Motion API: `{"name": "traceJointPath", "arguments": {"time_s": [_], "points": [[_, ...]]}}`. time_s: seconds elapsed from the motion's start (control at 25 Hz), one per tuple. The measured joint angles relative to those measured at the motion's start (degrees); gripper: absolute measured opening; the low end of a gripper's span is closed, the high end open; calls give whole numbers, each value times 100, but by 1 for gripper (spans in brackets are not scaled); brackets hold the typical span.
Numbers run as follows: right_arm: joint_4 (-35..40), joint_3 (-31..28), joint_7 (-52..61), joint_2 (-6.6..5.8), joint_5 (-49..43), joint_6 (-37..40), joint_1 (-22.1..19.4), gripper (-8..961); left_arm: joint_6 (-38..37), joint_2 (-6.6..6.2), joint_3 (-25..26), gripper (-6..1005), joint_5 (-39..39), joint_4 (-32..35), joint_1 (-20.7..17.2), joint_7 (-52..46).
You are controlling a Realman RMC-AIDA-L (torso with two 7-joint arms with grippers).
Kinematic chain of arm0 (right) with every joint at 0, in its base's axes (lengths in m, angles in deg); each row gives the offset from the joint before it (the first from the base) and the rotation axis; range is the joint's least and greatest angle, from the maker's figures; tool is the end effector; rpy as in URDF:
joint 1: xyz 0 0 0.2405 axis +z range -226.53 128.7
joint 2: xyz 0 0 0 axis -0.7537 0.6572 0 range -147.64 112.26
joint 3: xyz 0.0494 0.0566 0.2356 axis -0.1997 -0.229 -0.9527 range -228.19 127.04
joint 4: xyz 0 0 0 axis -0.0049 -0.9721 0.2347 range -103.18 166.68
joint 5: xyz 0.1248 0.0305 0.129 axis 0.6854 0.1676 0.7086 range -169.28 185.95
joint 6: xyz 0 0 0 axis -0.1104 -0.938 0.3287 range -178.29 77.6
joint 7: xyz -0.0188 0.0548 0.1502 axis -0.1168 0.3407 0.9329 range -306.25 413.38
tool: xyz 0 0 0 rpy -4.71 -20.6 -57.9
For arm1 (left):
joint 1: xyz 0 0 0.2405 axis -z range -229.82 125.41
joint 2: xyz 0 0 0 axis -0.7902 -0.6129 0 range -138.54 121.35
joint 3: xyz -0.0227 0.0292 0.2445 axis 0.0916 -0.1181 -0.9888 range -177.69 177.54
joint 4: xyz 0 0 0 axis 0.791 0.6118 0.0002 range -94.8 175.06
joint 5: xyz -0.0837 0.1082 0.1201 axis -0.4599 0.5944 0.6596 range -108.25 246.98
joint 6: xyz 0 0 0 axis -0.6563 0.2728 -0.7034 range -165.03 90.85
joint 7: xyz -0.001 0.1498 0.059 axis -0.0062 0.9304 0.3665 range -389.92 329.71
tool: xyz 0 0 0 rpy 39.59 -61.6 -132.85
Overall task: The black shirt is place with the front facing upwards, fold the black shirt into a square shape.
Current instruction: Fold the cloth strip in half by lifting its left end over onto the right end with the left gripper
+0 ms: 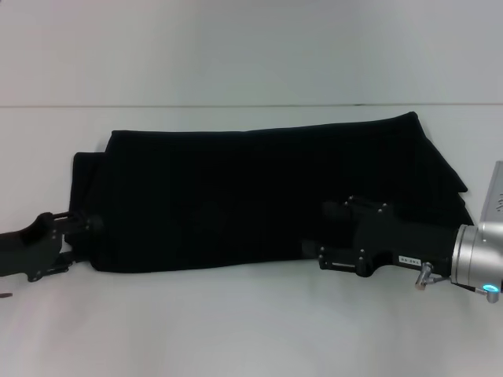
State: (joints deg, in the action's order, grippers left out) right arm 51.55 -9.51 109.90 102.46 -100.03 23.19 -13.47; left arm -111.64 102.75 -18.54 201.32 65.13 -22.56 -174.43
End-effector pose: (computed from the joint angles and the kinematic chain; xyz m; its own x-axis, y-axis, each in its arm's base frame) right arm 0.2310 0.3253 -0.0623 0.8568 -0.1874 -0.4803 -0.3601 -0.8842 -0.2975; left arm -0.3351 0.3170 0.0272 -0.3689 0.7713 0.5187 0.9275 0.2696 0.2589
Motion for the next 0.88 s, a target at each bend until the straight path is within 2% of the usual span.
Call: {"name": "traceJointPath", "arguments": {"time_s": [0.24,0.68,0.76,0.88], "points": [[-3,42,4,0,-5,15,9,837,92,4,-531,719,21,53,51,44],[-3,42,9,0,15,30,25,836,156,1,-545,244,24,135,9,-39],[-4,42,10,0,20,30,27,836,158,1,-545,93,24,136,7,-39],[-4,42,10,0,26,30,33,836,160,1,-541,93,24,138,6,-38]]}}
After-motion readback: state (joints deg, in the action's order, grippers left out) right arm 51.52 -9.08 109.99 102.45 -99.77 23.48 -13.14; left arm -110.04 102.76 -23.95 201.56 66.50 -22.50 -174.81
